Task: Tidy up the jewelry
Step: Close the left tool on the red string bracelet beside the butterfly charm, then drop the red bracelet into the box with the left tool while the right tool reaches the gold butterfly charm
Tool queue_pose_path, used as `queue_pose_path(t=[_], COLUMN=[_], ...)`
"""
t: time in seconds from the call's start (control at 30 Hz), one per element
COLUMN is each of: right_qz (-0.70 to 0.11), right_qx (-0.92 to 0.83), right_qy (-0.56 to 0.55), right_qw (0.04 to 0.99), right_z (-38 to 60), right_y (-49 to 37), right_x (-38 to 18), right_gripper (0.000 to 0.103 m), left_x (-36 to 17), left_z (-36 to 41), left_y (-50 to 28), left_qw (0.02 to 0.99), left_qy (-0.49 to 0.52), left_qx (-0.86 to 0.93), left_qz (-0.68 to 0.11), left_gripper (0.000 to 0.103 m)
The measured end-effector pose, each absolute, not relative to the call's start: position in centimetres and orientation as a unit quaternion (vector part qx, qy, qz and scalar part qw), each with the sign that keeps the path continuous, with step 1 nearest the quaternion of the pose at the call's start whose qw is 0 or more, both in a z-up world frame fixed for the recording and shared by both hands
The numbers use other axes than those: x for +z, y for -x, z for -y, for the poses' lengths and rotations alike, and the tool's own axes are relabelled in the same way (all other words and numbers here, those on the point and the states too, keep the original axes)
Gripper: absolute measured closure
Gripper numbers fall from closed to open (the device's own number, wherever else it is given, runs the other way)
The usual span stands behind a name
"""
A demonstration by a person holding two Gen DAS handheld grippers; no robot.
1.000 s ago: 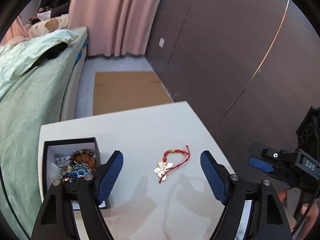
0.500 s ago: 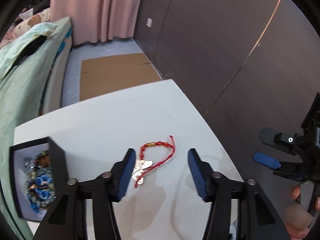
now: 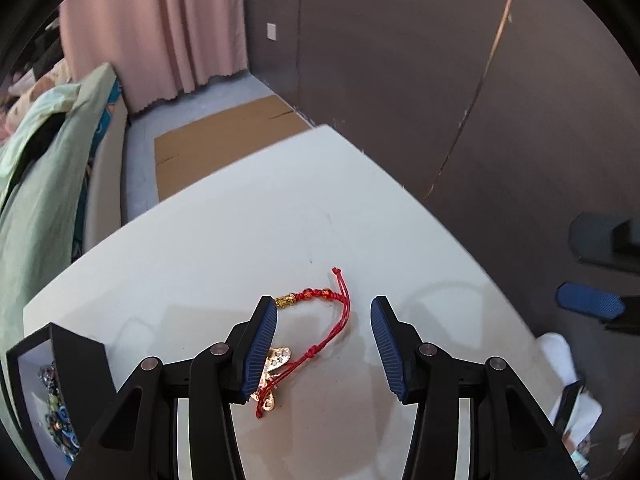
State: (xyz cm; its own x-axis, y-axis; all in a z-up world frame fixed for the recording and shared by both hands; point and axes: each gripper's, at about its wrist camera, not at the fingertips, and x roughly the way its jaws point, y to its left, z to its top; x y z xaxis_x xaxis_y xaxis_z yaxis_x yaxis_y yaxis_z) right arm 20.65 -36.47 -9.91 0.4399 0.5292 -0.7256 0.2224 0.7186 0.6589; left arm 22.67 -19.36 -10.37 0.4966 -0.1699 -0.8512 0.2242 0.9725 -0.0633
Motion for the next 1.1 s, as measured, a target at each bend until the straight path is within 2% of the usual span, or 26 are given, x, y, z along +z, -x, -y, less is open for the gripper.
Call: queue_pose_path(t=[0.07, 0.13, 0.2, 0.7, 0.77, 0.83, 0.97, 1.03, 1.1], right_qz=[-0.521, -0.523, -0.529, -0.527, -0.528, -0.533, -0.54, -0.542, -0.546], right_qx=[0.097, 0.09, 0.087, 0.108, 0.116, 0.126, 0.142, 0.15, 0.158], right_qy=[-0.358, -0.351, -0.346, -0.327, -0.323, -0.32, -0.311, -0.306, -0.3], right_qw=[0.769, 0.771, 0.77, 0.777, 0.777, 0.774, 0.769, 0.768, 0.767], right_z=[36.5, 36.3, 36.0, 34.6, 34.1, 33.5, 32.0, 31.3, 30.4], right_y=[-20.7, -20.7, -20.8, -21.1, -21.2, -21.3, -21.6, -21.7, -21.8], right_x=[-9.8, -9.7, -9.9, -9.9, -9.9, -10.0, -10.3, -10.4, -10.5], right_gripper=[0.014, 0.014, 0.014, 0.014, 0.019, 0.031, 0.039, 0.047, 0.05], left_x=[-11.0, -11.8, -12.0, -3.3, -2.4, -1.6, -0.7, -0.4, -0.3], left_z=[19.4, 19.4, 19.0, 14.3, 13.6, 12.8, 11.0, 10.0, 8.8], left_y=[-22.9, -23.0, -22.8, -19.5, -19.1, -18.4, -17.4, -16.8, -16.2], left_qw=[0.859, 0.852, 0.853, 0.905, 0.908, 0.911, 0.914, 0.916, 0.917], left_qy=[-0.028, -0.034, -0.034, 0.025, 0.034, 0.042, 0.062, 0.07, 0.081], left_qx=[-0.115, -0.112, -0.107, -0.111, -0.11, -0.109, -0.106, -0.102, -0.098], left_qz=[-0.498, -0.511, -0.51, -0.409, -0.402, -0.395, -0.387, -0.382, -0.378], left_gripper=[0.064, 0.088, 0.1, 0.101, 0.101, 0.101, 0.101, 0.101, 0.101])
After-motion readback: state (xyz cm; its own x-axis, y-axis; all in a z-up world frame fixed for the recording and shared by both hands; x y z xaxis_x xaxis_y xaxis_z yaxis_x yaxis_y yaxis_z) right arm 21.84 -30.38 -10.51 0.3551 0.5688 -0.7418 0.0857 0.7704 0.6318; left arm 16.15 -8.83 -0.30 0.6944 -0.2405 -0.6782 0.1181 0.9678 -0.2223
